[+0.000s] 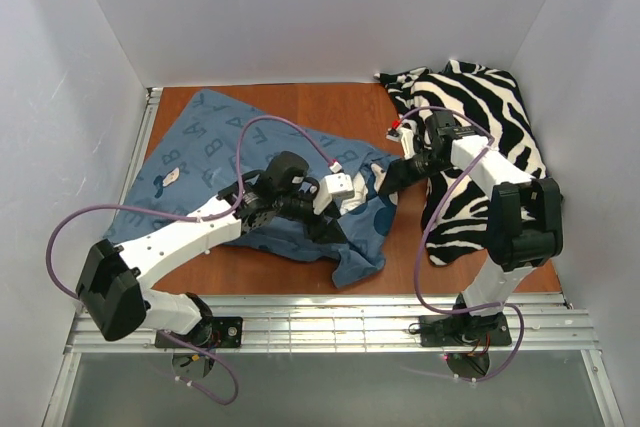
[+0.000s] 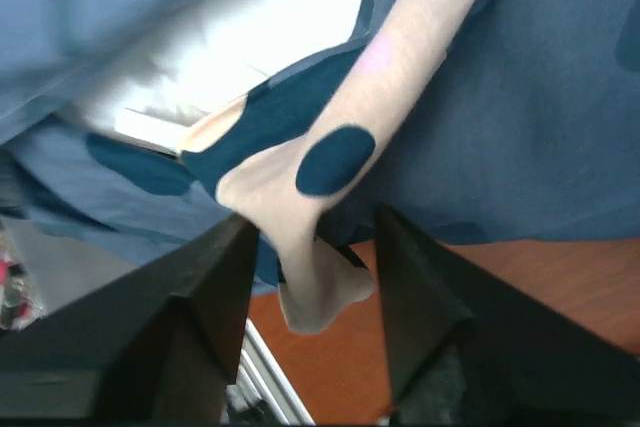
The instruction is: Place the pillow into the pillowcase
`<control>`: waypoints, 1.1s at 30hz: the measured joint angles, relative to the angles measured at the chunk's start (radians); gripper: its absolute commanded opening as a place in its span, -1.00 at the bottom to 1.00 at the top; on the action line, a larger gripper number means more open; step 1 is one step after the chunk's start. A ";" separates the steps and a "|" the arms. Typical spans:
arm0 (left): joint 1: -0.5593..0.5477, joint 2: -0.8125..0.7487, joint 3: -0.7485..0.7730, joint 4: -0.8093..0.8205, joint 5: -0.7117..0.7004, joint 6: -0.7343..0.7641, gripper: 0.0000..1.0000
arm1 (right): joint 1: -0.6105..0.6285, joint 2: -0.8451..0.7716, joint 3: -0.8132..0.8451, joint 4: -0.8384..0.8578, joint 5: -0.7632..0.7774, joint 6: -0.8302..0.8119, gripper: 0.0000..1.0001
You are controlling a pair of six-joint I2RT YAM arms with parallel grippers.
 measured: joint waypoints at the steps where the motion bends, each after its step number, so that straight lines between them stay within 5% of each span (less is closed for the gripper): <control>1: -0.024 -0.013 -0.011 0.031 -0.011 -0.006 0.48 | 0.002 0.002 0.000 -0.008 0.021 -0.002 0.06; 6: -0.065 -0.026 -0.068 0.124 -0.116 -0.051 0.51 | 0.005 0.001 0.090 -0.030 0.171 0.025 0.09; 9: -0.067 -0.028 -0.088 0.166 -0.155 -0.075 0.56 | 0.021 -0.016 0.156 -0.016 0.301 0.048 0.39; 13: -0.066 -0.078 -0.131 0.227 -0.218 -0.063 0.65 | 0.043 -0.046 0.163 -0.018 0.416 0.049 0.44; 21: -0.066 -0.110 -0.190 0.440 -0.389 -0.120 0.78 | 0.055 -0.050 0.161 -0.068 0.309 0.038 0.25; 29: -0.060 0.152 -0.227 0.827 -0.181 -0.252 0.96 | 0.053 -0.065 0.127 -0.102 0.210 0.030 0.25; 33: -0.079 0.257 -0.253 0.943 -0.184 -0.330 0.96 | 0.011 -0.078 0.125 -0.110 0.187 0.024 0.29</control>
